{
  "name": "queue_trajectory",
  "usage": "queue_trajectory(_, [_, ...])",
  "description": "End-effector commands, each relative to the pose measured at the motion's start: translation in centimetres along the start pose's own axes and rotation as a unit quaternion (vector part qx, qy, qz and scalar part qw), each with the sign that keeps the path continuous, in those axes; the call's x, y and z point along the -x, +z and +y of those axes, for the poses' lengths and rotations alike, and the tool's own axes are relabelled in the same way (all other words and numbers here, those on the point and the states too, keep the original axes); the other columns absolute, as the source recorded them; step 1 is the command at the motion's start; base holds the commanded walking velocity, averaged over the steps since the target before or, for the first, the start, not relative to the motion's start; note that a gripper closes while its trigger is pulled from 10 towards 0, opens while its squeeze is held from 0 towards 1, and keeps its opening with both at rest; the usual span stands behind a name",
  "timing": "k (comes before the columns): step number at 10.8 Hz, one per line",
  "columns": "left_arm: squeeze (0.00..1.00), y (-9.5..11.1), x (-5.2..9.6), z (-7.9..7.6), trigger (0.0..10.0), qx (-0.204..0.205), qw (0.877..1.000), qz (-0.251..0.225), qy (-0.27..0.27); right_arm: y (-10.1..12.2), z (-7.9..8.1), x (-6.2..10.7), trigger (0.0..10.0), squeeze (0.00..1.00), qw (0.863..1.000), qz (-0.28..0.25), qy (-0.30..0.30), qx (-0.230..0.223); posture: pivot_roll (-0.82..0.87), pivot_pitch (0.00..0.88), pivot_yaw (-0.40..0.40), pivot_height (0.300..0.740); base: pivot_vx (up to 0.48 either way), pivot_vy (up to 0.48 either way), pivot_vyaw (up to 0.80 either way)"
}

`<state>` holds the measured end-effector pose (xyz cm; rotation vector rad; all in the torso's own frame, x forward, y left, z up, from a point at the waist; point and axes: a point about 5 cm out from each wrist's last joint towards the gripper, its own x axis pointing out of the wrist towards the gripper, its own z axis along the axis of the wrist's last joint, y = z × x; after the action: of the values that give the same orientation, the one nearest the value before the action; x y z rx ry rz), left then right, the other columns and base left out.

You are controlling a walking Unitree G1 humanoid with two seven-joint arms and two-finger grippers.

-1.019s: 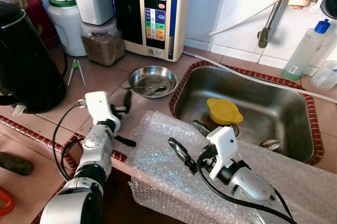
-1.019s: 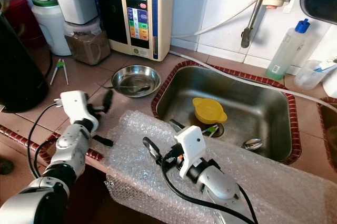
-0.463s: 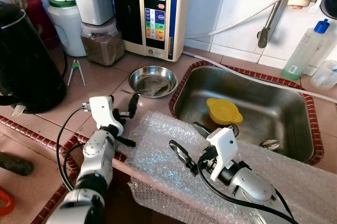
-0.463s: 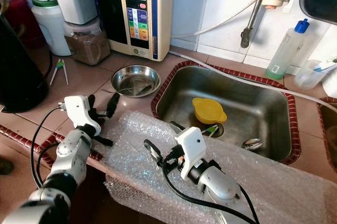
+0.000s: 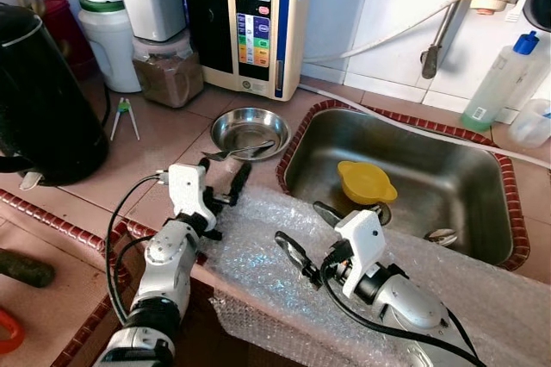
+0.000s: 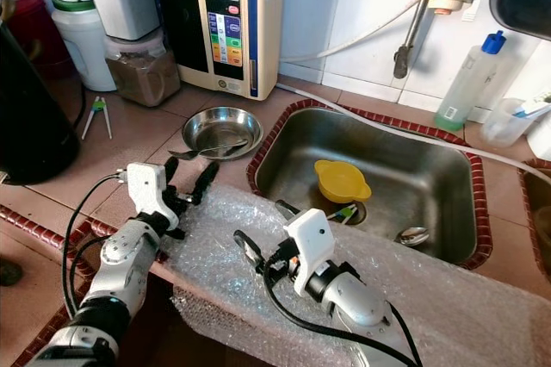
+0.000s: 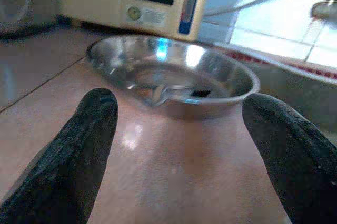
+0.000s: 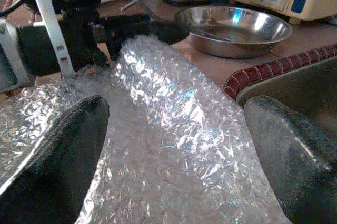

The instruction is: Kitchen organization

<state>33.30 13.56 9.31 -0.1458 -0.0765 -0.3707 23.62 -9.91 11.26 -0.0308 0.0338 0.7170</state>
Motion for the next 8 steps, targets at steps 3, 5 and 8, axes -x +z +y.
queue_trajectory(3, [1.00,0.6,-0.4,0.8,10.0,0.026,0.998,-0.006,0.056,0.1,-0.1,-0.2,10.0,0.00,1.000,0.000,0.001,0.004,0.00,0.000,0.024,0.740,0.000,0.000,0.00])
queue_trajectory(5, [0.66,1.0,-0.3,2.3,10.0,0.011,0.993,-0.001,0.119,0.1,-0.1,-0.2,10.0,0.00,1.000,-0.001,0.001,0.004,0.00,0.000,0.025,0.740,0.000,0.000,0.00])
queue_trajectory(8, [0.00,1.8,-0.7,3.3,10.0,0.011,0.988,-0.004,0.152,0.2,1.6,-0.2,10.0,0.00,0.999,-0.002,0.049,-0.021,0.01,0.000,0.026,0.740,0.000,0.000,0.00])
